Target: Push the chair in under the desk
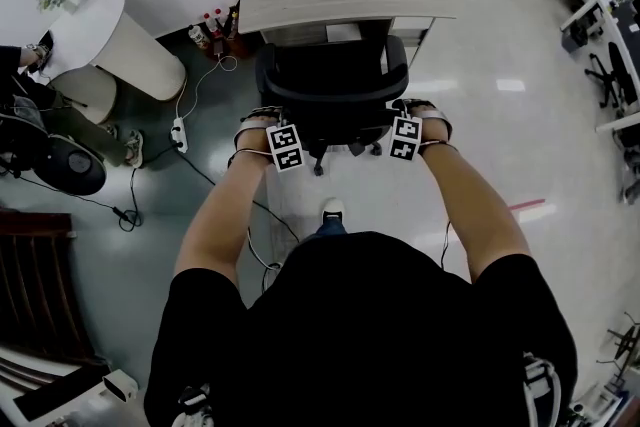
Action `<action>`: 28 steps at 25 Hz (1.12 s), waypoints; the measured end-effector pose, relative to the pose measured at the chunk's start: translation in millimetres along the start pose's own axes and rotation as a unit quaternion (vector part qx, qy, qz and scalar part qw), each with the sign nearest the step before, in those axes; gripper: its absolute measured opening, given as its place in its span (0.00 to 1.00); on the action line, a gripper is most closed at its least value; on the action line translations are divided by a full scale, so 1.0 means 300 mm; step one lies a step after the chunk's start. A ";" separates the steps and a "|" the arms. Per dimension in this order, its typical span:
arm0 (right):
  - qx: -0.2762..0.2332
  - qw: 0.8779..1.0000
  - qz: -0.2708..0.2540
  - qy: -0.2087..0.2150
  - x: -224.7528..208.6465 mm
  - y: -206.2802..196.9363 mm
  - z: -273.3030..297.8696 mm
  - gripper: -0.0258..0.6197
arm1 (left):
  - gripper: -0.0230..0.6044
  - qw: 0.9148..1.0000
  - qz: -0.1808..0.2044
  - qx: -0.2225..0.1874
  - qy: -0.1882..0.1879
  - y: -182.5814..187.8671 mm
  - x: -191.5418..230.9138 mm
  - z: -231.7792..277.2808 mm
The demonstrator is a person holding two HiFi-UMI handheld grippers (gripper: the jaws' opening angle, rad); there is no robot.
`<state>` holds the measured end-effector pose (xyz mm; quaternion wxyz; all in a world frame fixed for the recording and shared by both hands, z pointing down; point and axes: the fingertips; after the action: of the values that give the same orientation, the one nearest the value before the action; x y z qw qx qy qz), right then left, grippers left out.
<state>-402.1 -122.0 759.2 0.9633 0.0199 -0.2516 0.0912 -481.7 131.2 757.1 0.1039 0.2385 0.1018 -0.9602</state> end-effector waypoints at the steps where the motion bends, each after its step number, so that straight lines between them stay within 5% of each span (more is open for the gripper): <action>1: 0.000 1.000 0.000 0.000 -0.013 0.002 0.007 0.27 | 0.22 1.000 0.000 0.000 0.000 -0.004 0.014 0.006; 28: -0.007 1.000 -0.006 -0.011 -0.296 -0.004 0.146 0.27 | 0.23 1.000 -0.012 0.001 0.013 -0.013 0.277 0.129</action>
<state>-499.2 -141.5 754.0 0.9611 0.0151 -0.2627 0.0837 -571.5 112.9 751.3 0.0910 0.2495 0.1049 -0.9584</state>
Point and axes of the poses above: the fingertips, and each gripper's own axes: z forward along the fingers, x to its left, y out of its top, and after that the axes turned 7 degrees about -z, right-handed
